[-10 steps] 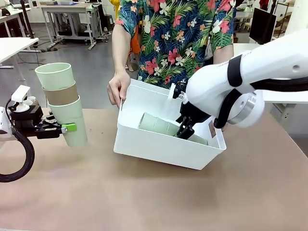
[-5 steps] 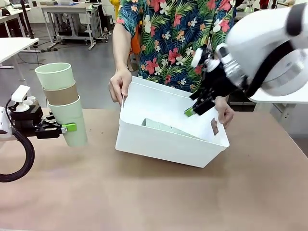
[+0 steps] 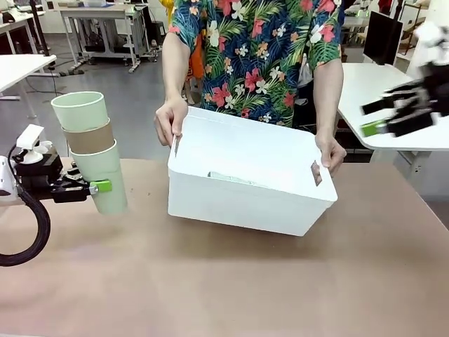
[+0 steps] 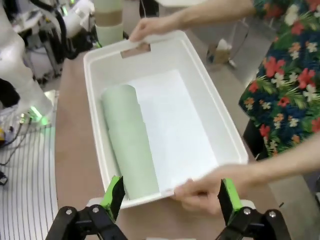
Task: Stack the cups and store them in the basket.
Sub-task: Place the stack of Reusable plastic cups into the Pantry Basket.
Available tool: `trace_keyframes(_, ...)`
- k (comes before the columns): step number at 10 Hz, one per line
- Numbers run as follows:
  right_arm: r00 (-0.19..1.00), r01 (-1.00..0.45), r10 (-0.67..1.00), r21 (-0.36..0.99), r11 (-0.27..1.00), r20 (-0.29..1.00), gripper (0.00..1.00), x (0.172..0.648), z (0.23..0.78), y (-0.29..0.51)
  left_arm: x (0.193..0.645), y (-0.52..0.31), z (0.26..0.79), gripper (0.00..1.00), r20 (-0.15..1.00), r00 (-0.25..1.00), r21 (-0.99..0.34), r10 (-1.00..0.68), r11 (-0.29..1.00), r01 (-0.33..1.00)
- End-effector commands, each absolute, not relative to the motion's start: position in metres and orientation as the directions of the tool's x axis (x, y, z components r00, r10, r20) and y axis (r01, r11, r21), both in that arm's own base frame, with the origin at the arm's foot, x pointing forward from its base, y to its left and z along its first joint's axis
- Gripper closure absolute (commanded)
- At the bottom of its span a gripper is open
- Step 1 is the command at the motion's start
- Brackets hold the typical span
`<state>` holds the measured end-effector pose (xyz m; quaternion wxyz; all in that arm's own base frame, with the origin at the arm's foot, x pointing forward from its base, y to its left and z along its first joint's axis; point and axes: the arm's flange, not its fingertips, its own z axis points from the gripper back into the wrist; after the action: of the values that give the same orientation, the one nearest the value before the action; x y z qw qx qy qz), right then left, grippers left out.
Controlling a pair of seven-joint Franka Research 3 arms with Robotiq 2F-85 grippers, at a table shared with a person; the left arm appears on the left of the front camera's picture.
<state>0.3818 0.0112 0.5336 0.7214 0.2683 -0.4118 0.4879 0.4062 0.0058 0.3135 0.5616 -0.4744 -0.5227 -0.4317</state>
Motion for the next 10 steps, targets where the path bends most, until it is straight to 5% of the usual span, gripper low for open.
trace_keyframes(1, 0.112, -0.939, 0.371, -0.024, 0.342, 0.922, 0.00, 0.372, 0.526, -0.042, 0.406, 0.005, 0.318, 0.13, 0.997, 0.071, -0.073, 0.016, 0.175, 0.982)
trace_keyframes(10, 0.111, -0.932, 0.366, -0.031, 0.361, 0.924, 0.00, 0.354, 0.532, -0.072, 0.406, 0.005, 0.318, 0.13, 0.997, 0.071, -0.073, 0.016, 0.175, 0.982)
